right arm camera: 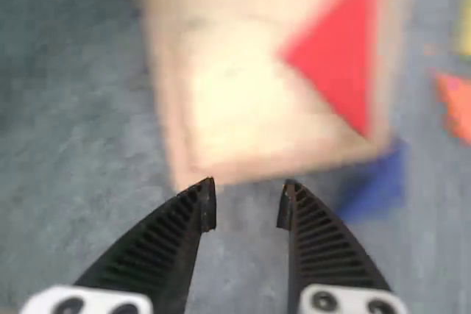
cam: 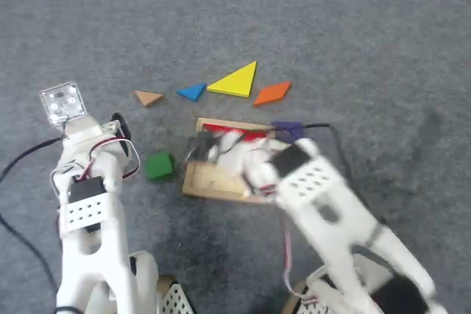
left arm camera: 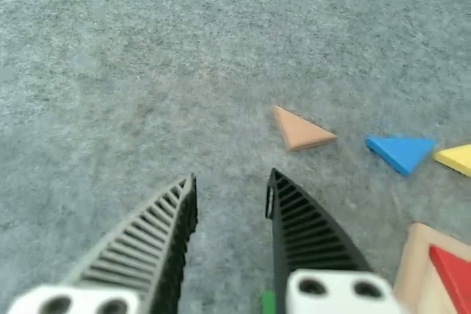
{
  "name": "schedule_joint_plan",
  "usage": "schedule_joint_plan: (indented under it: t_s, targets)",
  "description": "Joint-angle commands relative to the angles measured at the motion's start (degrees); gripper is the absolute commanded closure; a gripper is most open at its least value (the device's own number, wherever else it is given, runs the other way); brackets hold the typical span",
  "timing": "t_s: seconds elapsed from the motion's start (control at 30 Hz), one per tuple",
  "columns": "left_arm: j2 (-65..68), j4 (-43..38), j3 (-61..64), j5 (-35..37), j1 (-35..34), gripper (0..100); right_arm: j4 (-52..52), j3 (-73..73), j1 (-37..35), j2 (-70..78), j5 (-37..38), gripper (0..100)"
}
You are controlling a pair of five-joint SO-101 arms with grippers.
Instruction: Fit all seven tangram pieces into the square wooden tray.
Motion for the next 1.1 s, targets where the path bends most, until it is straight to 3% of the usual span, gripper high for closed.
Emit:
schedule_joint_plan:
  t_s: [0.0, 0.13, 0.33, 0.57, 0.7, 0.77, 0.87, 1.07]
  targets:
    - [-1.4, 0.9, -0.9, -6.5, 3.8, 83, -3.0, 4.4, 5.1, -12.3, -9.0, 98.4]
    - [-1.4, 7.2, -3.1, -9.6, 8.7, 80, -12.0, 15.4, 5.4, -21.3, -13.5, 98.0]
    - [-1.3, 17.0, -11.7, -9.8, 9.6, 79, -21.1, 23.9, 6.9, -27.4, -22.4, 99.2]
    - [1.6, 20.0, -19.1, -15.6, 17.8, 79, -22.7, 22.7, 22.4, -28.0, -33.3, 99.2]
    - [15.4, 20.2, -28.6, -14.1, 22.9, 79, -23.6, 22.9, 24.0, -27.5, -36.4, 99.2]
    - [25.1, 21.8, -36.3, -16.6, 25.4, 79, -23.5, 22.9, 24.0, -27.5, -36.4, 99.2]
    - [40.5, 29.5, -51.3, -23.6, 28.7, 79, -23.5, 22.9, 24.0, -27.5, -36.4, 99.2]
    - [68.0, 43.8, -85.1, -24.5, 29.4, 79, -24.0, 23.4, 24.0, -27.4, -34.9, 99.2]
